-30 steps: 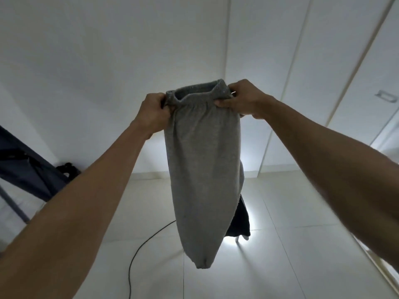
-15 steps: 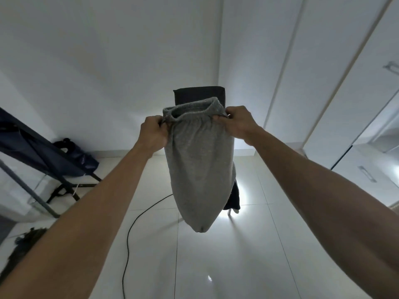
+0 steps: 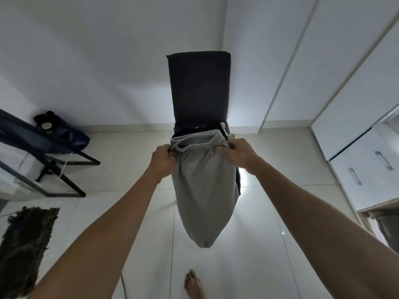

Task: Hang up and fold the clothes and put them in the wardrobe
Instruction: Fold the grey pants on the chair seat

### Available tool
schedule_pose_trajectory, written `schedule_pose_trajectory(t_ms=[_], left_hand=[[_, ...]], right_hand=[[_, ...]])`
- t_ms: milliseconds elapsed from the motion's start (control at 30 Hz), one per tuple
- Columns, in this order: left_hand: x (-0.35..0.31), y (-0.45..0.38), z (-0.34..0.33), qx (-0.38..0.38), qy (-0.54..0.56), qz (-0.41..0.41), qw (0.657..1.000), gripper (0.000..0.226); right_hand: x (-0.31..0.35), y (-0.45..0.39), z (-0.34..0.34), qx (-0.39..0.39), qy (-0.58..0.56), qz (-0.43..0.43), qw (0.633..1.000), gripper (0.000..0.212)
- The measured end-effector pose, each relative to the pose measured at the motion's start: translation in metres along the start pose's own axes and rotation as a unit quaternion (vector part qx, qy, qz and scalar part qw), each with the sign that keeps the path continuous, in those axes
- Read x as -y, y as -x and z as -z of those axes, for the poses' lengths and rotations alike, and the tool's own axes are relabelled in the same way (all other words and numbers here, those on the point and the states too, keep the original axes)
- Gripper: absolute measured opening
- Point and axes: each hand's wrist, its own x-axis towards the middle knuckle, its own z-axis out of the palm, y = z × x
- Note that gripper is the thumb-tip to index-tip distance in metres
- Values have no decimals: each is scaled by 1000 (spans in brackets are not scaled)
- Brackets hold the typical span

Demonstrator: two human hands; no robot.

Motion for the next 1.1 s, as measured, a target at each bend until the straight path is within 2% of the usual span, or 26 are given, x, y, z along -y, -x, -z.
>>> schedule_pose_trajectory(t_ms=[367,533,700,800,1100], left_hand=[[51,-117,-81,89,-43,62,993,14],[62,-211,-117,84,-39,85,992,14],[67,-323,-162,46,-43,100,993,19],[73,-382,-192,24,-52,128,990,19],[121,-507,-253,23,-74,193,978,23]], right_hand=[[-84,-115,-53,49,4,-110,993,28],[-109,-212,-62,48,-12,-112,992,30],[-133,-330,-70,24,-36,-102,994,41],[-153,-393,-77,22,-33,-107,994,40],[-209,-530,-118,34,10,-133,990,40]])
